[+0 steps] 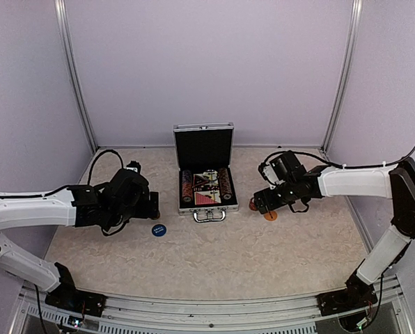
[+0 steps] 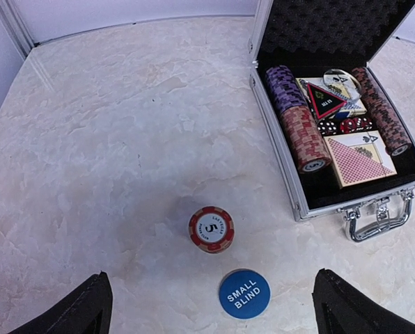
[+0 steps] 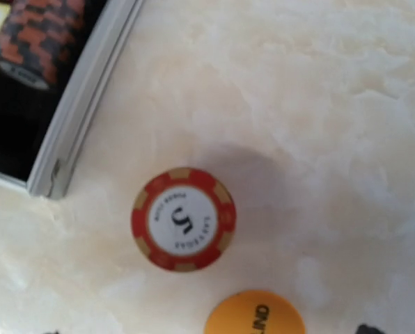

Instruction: Pack up texas hold em set

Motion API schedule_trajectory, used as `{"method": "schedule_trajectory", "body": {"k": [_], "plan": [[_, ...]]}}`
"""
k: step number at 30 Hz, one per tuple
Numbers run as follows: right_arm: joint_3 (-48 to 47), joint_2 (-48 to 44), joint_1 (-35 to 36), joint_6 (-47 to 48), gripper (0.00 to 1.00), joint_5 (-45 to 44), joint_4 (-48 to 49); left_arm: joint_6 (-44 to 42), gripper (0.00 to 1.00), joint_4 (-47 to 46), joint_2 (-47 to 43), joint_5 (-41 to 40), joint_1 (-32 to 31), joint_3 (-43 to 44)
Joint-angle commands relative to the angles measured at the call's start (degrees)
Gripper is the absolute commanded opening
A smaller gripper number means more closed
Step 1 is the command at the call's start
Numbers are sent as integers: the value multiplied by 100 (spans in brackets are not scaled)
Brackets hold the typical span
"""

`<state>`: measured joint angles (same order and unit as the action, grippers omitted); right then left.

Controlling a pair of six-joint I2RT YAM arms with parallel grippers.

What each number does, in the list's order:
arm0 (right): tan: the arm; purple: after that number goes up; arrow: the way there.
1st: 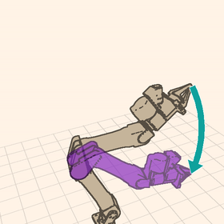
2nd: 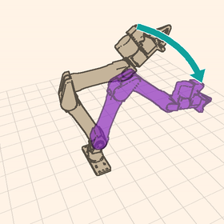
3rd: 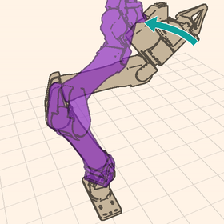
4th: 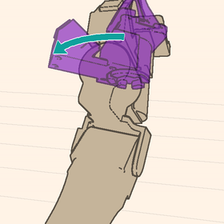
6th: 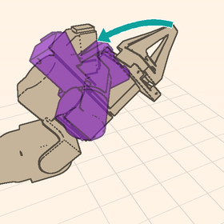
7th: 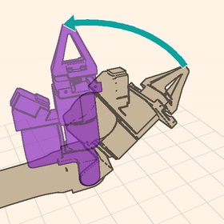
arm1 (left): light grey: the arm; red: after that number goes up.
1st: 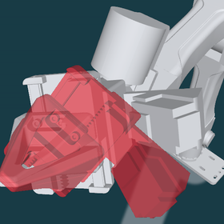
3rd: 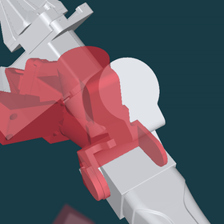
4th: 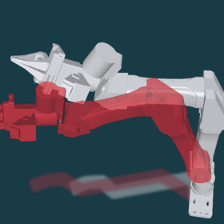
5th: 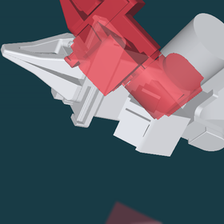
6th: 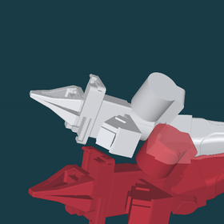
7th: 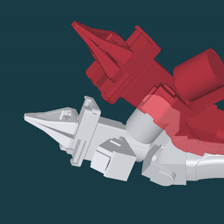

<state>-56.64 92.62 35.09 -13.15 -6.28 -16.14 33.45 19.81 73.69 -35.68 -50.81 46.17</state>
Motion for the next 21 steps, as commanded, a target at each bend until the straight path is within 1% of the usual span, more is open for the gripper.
{"method": "schedule_trajectory", "body": {"k": [1,8,14,19,21], "plan": [[-580,152,-20,265,92,34,-697,196,99,229,-246,45,-158,-31],[-1639,833,-25,400,92,212,-1391,160,99,534,-491,2,-202,-47],[-1977,1318,-30,590,93,177,-1579,94,99,510,-447,-98,-202,-53],[-2335,1669,-35,742,93,167,-1982,137,99,205,-381,101,-201,-246],[-2461,1790,-61,779,94,102,-2117,167,99,275,-307,99,-199,-180]]}}
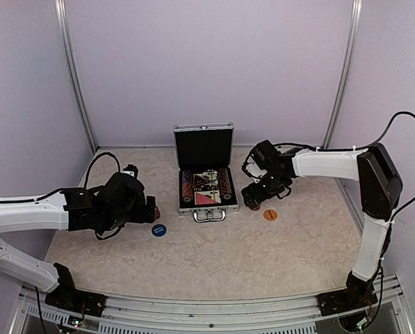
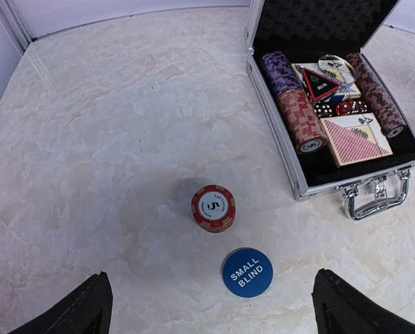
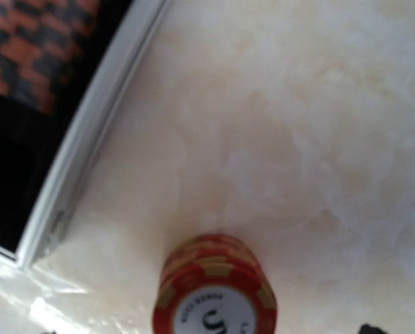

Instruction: Pack up texas hold em set

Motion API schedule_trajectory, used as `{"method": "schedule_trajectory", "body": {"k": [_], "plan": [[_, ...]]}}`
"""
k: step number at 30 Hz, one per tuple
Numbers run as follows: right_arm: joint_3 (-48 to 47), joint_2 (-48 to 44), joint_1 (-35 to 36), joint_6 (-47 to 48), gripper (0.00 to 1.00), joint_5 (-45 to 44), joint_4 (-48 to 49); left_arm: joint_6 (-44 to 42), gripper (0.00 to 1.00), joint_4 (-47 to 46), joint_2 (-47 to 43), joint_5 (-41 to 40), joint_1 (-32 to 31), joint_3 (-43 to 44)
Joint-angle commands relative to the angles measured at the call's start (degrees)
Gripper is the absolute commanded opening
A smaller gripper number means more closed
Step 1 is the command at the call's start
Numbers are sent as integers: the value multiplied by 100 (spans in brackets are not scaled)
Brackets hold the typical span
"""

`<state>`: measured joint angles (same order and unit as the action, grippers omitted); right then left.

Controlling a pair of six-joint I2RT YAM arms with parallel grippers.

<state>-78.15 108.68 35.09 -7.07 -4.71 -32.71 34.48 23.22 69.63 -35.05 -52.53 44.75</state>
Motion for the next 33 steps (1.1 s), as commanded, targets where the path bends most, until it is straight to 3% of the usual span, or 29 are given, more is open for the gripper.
{"method": "schedule_trajectory", "body": {"k": [1,6,12,19,33], "plan": [[-371,239,-87,178,93,-60,-544,119,99,52,142,-4,-33,30],[-718,551,-130,417,93,246,-882,397,99,423,-89,-245,-124,78],[-619,406,-347,368,93,457,-706,635,99,164,-636,17,-126,-231],[-804,525,-363,426,91,537,-814,569,99,536,-125,-103,-170,227],[-871,891,-324,531,92,726,-977,472,99,119,455,76,-196,259]]}}
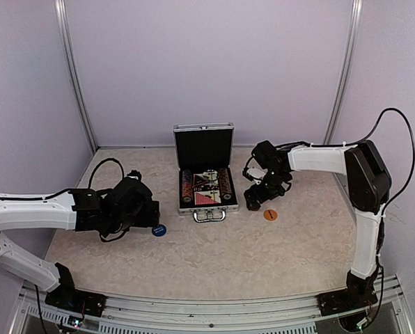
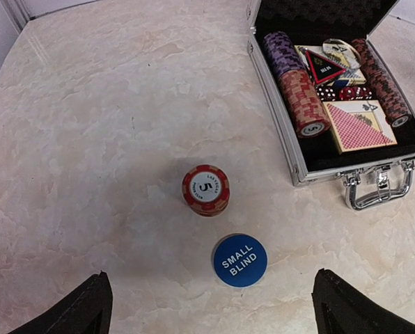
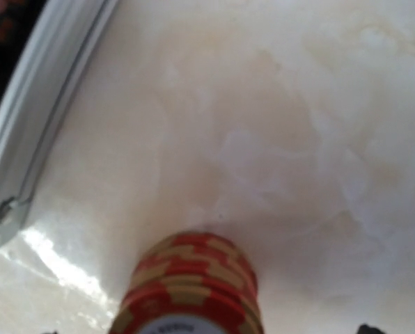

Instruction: Pack up texas hold em set

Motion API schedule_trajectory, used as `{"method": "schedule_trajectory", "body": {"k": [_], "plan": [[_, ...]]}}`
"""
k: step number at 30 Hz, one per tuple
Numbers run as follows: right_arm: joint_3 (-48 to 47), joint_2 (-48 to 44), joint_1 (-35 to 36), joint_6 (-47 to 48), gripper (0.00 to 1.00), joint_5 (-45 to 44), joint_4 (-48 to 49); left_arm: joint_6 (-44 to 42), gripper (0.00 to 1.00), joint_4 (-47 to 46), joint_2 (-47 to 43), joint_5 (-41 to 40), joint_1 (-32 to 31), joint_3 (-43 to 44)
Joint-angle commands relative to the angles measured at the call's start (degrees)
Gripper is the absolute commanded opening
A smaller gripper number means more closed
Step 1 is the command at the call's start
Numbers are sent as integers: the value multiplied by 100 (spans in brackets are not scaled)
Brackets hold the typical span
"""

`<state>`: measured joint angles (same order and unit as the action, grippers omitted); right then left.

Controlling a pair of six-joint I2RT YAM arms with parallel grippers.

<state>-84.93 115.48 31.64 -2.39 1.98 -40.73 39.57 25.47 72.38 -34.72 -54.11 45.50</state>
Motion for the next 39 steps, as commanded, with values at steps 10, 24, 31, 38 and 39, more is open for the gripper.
{"method": "schedule_trajectory", "body": {"k": [10,24,31,38,39], "plan": [[-232,497,114,75,80,-136,-278,-50,99,-183,276,62,-38,136],[-326,699,172,28,68,58,-59,11,99,-242,318,82,-39,36],[-445,823,249,54,63,32,-111,-28,99,-227,405,54,-38,98],[-364,803,300,55,58,-144,-216,-44,99,-229,535,53,-39,155],[-351,800,310,55,59,-153,-228,-50,99,-227,556,53,-39,173]]}}
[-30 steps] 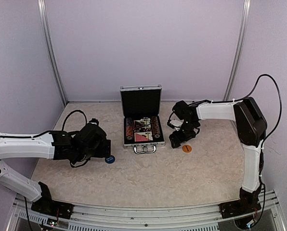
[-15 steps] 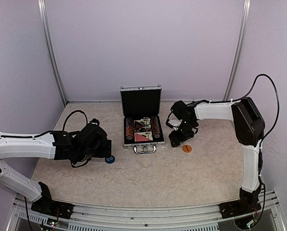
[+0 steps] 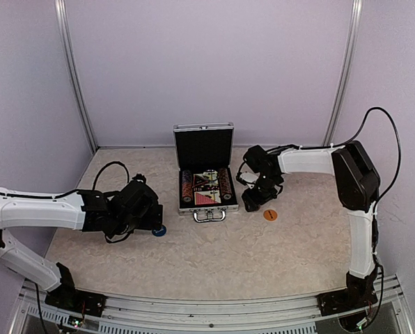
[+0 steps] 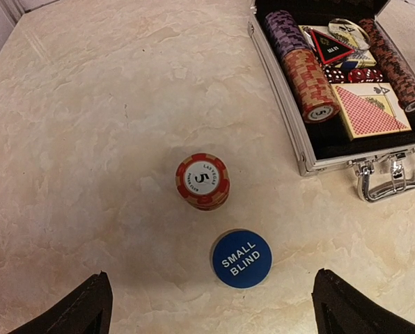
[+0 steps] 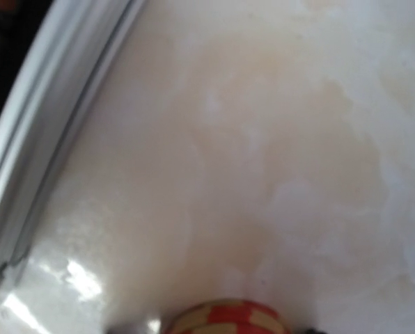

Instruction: Pack up texas hold em set

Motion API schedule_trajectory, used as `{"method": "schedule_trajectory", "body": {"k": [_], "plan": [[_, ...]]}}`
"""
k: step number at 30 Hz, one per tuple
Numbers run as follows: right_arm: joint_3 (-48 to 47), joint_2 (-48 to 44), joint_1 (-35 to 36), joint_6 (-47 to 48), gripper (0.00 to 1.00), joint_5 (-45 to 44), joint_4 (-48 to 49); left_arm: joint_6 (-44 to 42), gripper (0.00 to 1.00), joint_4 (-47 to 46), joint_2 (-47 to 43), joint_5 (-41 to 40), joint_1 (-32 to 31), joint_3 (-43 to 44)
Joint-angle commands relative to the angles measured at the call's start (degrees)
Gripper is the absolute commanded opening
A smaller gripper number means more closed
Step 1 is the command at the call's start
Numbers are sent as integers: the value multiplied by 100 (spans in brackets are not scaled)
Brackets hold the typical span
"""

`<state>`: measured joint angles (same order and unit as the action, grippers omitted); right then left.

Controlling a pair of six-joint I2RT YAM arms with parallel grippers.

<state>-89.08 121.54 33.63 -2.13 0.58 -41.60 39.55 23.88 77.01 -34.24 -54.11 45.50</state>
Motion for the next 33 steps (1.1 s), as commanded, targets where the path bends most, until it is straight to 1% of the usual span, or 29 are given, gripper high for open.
{"method": "schedule_trajectory", "body": {"k": [1,6,13,17,28,31,33], "plan": [[84,199,119,29,58,-14,-152,-52,99,-68,109,5,-34,183],[166,200,160,20,58,-171,-169,-70,99,-59,181,5,-34,247],[202,216,173,29,54,-182,-139,-46,99,-78,256,22,-36,235],[198,252,177,38,47,-141,-137,-19,99,-94,300,31,-39,230],[185,277,183,65,18,-67,-84,-8,99,-144,392,49,-36,197],[165,255,187,67,14,-67,-59,-2,99,-157,393,49,-39,191],[154,218,188,72,10,-67,-32,4,99,-160,393,58,-37,186]]}}
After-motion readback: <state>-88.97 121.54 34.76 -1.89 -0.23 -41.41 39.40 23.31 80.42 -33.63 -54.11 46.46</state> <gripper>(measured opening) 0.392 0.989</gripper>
